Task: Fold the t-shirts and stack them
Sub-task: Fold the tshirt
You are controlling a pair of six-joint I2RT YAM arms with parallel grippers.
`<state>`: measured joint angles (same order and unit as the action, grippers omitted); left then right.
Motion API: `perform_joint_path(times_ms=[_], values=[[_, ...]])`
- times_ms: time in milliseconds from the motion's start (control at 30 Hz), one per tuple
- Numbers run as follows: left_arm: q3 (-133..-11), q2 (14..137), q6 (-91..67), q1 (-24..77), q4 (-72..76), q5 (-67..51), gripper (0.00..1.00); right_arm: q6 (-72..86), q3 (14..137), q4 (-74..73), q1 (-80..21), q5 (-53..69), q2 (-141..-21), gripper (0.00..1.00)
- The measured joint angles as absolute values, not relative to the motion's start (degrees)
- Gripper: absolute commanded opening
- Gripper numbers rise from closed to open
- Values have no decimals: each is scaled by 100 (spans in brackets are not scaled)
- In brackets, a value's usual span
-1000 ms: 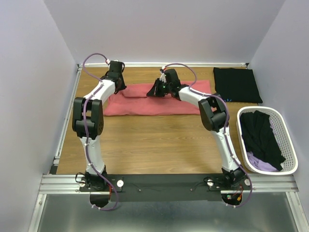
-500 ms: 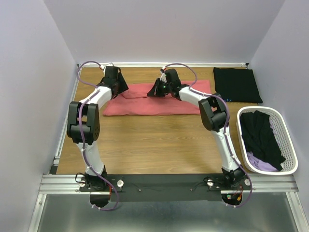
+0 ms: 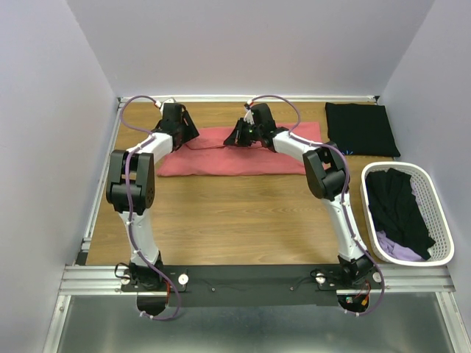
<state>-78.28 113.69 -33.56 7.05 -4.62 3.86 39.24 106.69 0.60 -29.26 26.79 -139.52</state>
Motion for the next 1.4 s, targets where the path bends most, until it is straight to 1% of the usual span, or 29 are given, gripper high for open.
perform_joint_path(times_ms=[233, 300, 533, 667, 767, 1100, 1400], values=[[-7830, 11520, -3280, 604, -213, 384, 75, 3924, 10669, 54, -2926, 2744, -13952, 6], [-7832, 11592, -3260, 600, -137, 346, 74, 3929, 10669, 54, -2926, 2757, -13952, 6], [-7832, 11660, -3256, 578, -16, 21, 66, 3946, 10669, 51, -2926, 2766, -13952, 6], [-7832, 11638, -3258, 578, -5, -82, 59, 3946, 10672, 49, -2926, 2768, -13952, 6], [-7830, 11548, -3256, 578, -8, -115, 58, 3948, 10672, 49, -2926, 2770, -13952, 6], [-7830, 11148, -3260, 578, -121, -384, 57, 3953, 10669, 45, -2926, 2773, -13952, 6], [-7693, 10676, -3376, 679, -698, -519, 57, 3964, 10669, 38, -2926, 2775, -13952, 6]])
